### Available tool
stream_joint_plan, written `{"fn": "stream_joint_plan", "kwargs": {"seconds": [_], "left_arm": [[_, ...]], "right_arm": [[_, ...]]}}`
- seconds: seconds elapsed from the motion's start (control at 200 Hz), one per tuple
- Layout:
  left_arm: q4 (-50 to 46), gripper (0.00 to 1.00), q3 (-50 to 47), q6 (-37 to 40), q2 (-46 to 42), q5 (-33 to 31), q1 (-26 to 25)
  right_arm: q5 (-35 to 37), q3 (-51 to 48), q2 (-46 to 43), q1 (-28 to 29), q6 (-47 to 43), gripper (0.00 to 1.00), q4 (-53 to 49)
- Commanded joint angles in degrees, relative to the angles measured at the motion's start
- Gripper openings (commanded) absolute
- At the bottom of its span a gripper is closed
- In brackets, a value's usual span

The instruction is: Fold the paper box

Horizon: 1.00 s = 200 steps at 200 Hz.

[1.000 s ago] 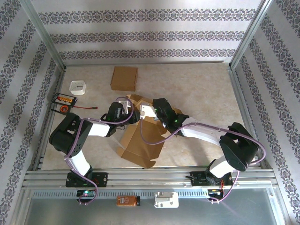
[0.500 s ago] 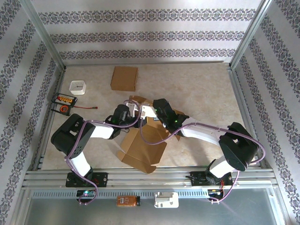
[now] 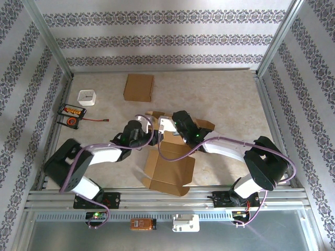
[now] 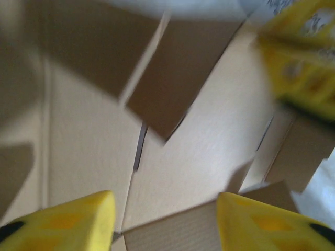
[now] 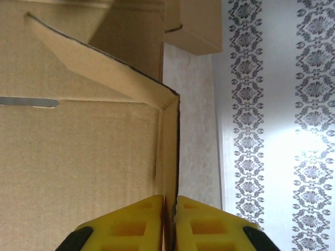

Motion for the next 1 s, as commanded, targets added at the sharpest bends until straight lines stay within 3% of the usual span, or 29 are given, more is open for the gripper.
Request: {"fn": "stream_joint_plan", "kwargs": {"seconds": [0.0, 0.155, 0.24, 0.47, 0.6, 0.74, 0.884, 0.994], "left_arm": [[-12.54, 0.62, 3.67, 8.16, -8.73, -9.74, 0.14], [-29.24, 0.76, 10.12, 15.11, -14.57, -20.08, 1.80], [-35.69, 0.81, 13.22, 19.06, -14.26, -20.15, 3.87], [-45.94, 0.84, 20.07, 19.65, -6.65, -6.01, 11.94], [-43.97, 0.83, 21.46, 19.61, -2.12, 4.45, 14.45], [-40.50, 0.80, 23.20, 20.16, 3.89, 10.50, 15.04], [-34.96, 0.72, 25.31, 18.63, 9.98, 16.93, 15.28], [-34.23, 0.57, 27.42, 18.21, 13.86, 17.12, 15.31]], "right_arm": [[-0.46, -1.07, -2.04, -0.74, -1.29, 0.13, 0.76], [-0.90, -0.40, -2.09, -1.00, -2.21, 0.12, 0.75], [-1.07, 0.11, -2.24, -0.98, -2.62, 0.12, 0.70], [-1.43, 0.49, -3.20, -0.66, -3.08, 0.12, 0.27], [-1.83, 0.49, -3.86, -0.46, -3.13, 0.12, -0.15], [-3.00, 0.48, -4.00, 0.19, -4.24, 0.12, -0.96], [-2.40, 1.43, -3.11, 0.77, -4.67, 0.12, -1.29], [-2.05, 1.87, -2.94, 0.97, -5.25, 0.12, -1.27]]}}
